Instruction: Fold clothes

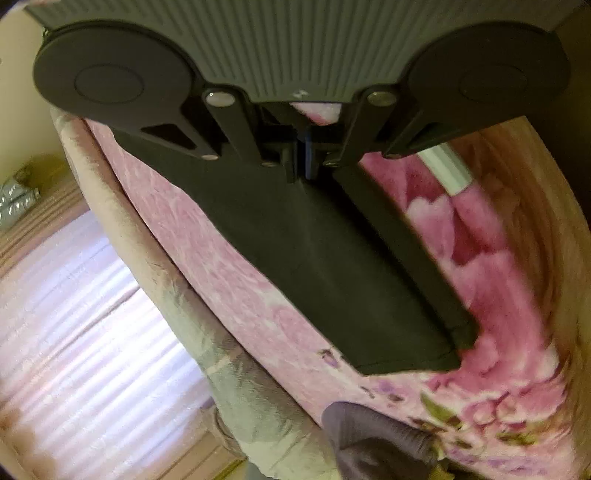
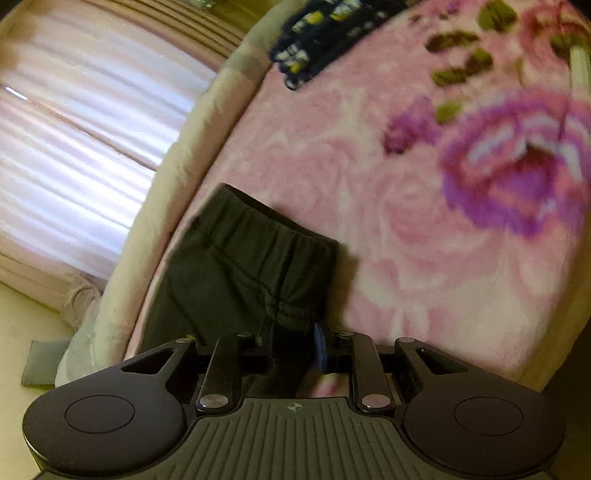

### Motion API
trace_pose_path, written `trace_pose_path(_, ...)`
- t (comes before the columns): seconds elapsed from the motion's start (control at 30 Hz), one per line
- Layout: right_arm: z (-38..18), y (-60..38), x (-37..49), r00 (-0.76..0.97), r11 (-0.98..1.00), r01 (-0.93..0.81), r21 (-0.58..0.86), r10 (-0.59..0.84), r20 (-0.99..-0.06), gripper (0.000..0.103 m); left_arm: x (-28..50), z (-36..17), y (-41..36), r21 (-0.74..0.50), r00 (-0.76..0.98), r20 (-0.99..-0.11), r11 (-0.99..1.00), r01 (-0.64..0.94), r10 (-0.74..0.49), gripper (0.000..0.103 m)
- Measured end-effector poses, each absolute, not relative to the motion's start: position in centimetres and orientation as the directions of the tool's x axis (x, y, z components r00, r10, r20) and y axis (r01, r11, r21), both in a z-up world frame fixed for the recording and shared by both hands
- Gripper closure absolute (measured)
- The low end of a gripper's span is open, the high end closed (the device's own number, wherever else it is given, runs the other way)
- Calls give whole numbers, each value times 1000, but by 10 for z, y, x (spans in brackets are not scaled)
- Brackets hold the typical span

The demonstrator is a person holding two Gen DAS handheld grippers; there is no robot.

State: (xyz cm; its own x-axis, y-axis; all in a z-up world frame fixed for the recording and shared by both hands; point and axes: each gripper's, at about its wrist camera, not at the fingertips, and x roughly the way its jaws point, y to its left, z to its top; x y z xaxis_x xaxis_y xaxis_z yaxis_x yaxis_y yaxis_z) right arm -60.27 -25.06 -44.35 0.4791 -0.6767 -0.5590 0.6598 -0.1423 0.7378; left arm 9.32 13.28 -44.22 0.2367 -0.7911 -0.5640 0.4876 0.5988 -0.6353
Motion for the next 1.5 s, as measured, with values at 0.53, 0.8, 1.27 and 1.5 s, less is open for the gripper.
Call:
trace_pose_path(0.53, -390, -218, -559, 256, -99, 869, 485, -750, -611, 18, 142, -435, 169, -689, 341, -541, 638, 344, -769, 76)
trace_pose_path(0.8, -387, -212, -535, 303, -88, 846, 526, -734, -609, 18, 175, -447, 176, -733, 362, -532, 630, 255, -766, 86)
trace_pose_path(1.27, -405, -175, -503, 616, -31, 599, 800, -620, -485, 18, 174, -454, 191, -729, 346, -520, 617, 296, -781, 103)
trace_pose_path(1.5, -454, -141, -439, 836, -93, 390, 916, -382, -395, 46, 175, -456, 195, -744, 341, -518, 610, 273, -785, 100)
